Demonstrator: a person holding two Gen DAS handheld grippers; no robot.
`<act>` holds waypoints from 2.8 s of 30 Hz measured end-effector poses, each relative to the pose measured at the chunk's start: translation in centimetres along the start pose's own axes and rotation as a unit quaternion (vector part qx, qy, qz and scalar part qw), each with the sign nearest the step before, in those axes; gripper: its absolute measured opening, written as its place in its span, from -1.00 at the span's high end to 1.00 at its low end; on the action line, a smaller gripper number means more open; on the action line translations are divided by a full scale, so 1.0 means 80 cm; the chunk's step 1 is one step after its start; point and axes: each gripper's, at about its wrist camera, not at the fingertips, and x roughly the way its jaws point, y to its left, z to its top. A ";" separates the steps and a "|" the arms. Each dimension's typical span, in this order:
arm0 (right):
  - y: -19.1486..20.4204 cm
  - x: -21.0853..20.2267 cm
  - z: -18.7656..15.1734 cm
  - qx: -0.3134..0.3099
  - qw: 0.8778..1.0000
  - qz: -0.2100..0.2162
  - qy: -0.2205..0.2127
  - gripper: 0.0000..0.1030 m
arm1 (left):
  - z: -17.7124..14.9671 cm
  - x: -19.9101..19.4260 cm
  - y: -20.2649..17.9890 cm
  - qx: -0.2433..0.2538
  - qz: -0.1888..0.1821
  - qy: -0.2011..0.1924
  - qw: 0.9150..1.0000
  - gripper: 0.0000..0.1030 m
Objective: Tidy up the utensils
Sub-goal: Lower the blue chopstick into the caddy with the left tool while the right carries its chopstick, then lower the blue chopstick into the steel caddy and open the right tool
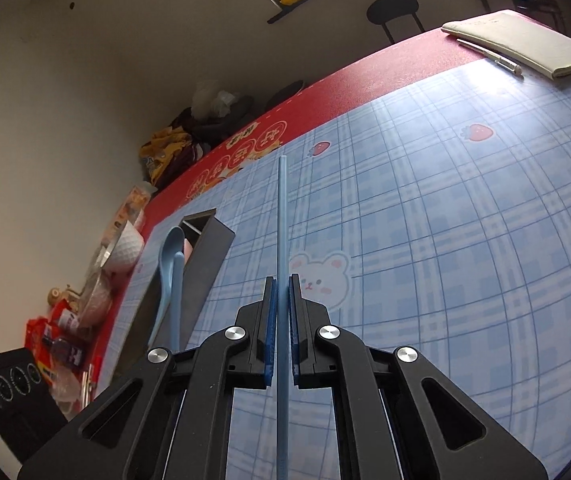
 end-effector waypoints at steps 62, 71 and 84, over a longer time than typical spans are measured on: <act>0.124 0.092 -0.031 -0.002 0.998 0.037 0.047 0.89 | 0.099 -0.030 0.131 0.093 0.081 0.080 0.989 0.19; 0.158 0.128 -0.040 0.009 0.998 0.015 0.068 0.89 | 0.100 -0.068 0.146 0.099 0.115 0.040 0.988 -0.70; 0.175 0.154 -0.057 0.042 0.995 -0.004 0.089 0.88 | 0.097 -0.082 0.174 0.078 0.116 0.034 0.990 -0.77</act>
